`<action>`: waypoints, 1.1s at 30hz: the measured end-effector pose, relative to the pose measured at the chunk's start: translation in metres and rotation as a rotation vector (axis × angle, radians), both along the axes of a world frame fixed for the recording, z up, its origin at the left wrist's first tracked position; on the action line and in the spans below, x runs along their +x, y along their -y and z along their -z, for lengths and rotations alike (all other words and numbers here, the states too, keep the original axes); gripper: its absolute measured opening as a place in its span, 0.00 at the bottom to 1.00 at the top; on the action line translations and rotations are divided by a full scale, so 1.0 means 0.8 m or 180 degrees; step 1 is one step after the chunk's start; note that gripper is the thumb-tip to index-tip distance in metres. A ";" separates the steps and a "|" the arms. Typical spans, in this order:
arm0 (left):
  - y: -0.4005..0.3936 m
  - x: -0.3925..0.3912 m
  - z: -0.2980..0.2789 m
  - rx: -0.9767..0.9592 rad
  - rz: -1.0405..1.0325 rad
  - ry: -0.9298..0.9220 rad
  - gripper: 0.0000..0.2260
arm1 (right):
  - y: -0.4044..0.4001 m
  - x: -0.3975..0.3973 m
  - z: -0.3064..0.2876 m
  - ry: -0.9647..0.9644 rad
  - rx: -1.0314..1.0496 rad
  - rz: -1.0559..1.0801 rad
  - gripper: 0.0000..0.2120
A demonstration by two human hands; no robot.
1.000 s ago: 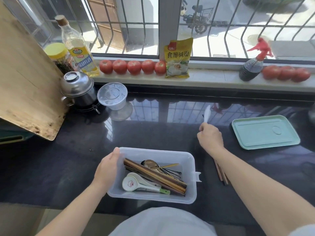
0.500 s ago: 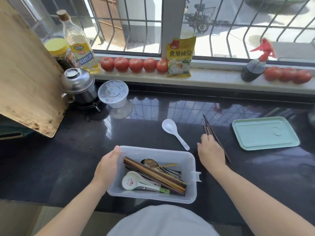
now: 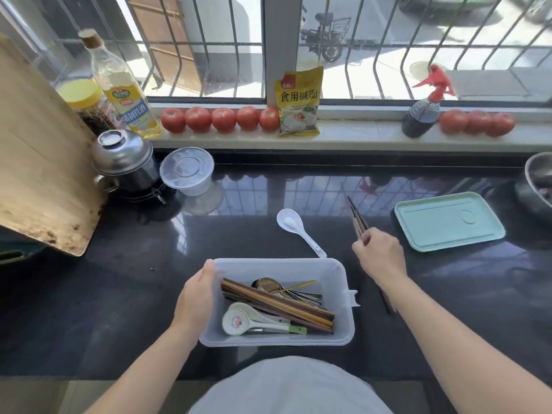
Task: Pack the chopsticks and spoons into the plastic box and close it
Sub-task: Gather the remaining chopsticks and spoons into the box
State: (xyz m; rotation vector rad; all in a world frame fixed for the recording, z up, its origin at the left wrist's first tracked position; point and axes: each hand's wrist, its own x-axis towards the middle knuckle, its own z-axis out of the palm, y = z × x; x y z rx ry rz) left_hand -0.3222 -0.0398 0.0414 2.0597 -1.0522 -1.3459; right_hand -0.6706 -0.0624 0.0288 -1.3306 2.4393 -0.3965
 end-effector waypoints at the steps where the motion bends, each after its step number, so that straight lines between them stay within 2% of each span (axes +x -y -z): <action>1: 0.001 0.001 0.001 -0.0007 -0.0023 -0.0051 0.20 | 0.001 0.009 -0.028 0.0220 -0.0590 -0.0040 0.03; 3: 0.002 0.002 0.004 0.0016 -0.0015 -0.0148 0.20 | -0.007 0.041 -0.089 0.0802 -0.1606 -0.0474 0.01; 4: 0.002 0.002 0.004 -0.0001 -0.0010 -0.0209 0.21 | -0.016 0.065 -0.116 0.1133 -0.1688 -0.0899 0.02; 5: 0.003 0.002 0.005 -0.0011 -0.0022 -0.0282 0.21 | -0.026 0.089 -0.129 0.1390 -0.1430 -0.1389 0.03; 6: 0.003 0.003 0.006 0.0015 -0.0043 -0.0398 0.22 | -0.036 0.111 -0.129 0.1368 -0.0881 -0.1904 0.03; 8: 0.005 0.004 0.010 0.0148 -0.0143 -0.0779 0.23 | -0.051 0.143 -0.097 0.0373 0.0405 -0.2836 0.04; 9: 0.005 0.005 0.011 0.0206 -0.0163 -0.0927 0.24 | -0.056 0.151 -0.072 -0.0130 0.0886 -0.3070 0.04; 10: 0.005 0.006 0.013 0.0247 -0.0188 -0.0960 0.25 | -0.059 0.154 -0.049 -0.0395 0.1114 -0.3175 0.04; 12: 0.004 0.007 0.013 0.0244 -0.0187 -0.0946 0.25 | -0.062 0.157 -0.019 -0.0623 0.1058 -0.3259 0.05; 16: 0.003 0.004 0.005 0.0092 -0.0135 -0.0627 0.23 | -0.063 0.156 -0.008 -0.0700 0.0673 -0.3083 0.05; 18: 0.005 0.005 0.007 0.0046 -0.0004 -0.0470 0.24 | -0.064 0.144 -0.016 -0.0511 -0.0132 -0.2817 0.08; 20: 0.005 0.007 0.011 0.0047 0.0043 -0.0364 0.27 | -0.056 0.118 -0.028 -0.0358 -0.0974 -0.2035 0.08; 21: 0.005 0.007 0.011 0.0047 0.0049 -0.0338 0.28 | -0.048 0.097 -0.030 -0.0193 -0.1070 -0.1543 0.06; 23: 0.005 0.007 0.013 0.0025 0.0028 -0.0317 0.26 | -0.032 0.046 -0.019 0.0188 -0.0704 -0.0627 0.04; 25: 0.006 0.004 0.011 -0.0005 0.0036 -0.0308 0.23 | -0.031 -0.001 0.012 0.0068 0.0020 -0.0045 0.05; 28: 0.006 0.004 0.010 -0.0027 0.0049 -0.0254 0.21 | -0.057 -0.030 0.062 -0.0224 0.0737 0.0021 0.11; 33: 0.004 0.004 0.012 -0.0120 0.0078 -0.0254 0.21 | -0.074 -0.026 0.082 -0.0684 0.0483 -0.0148 0.06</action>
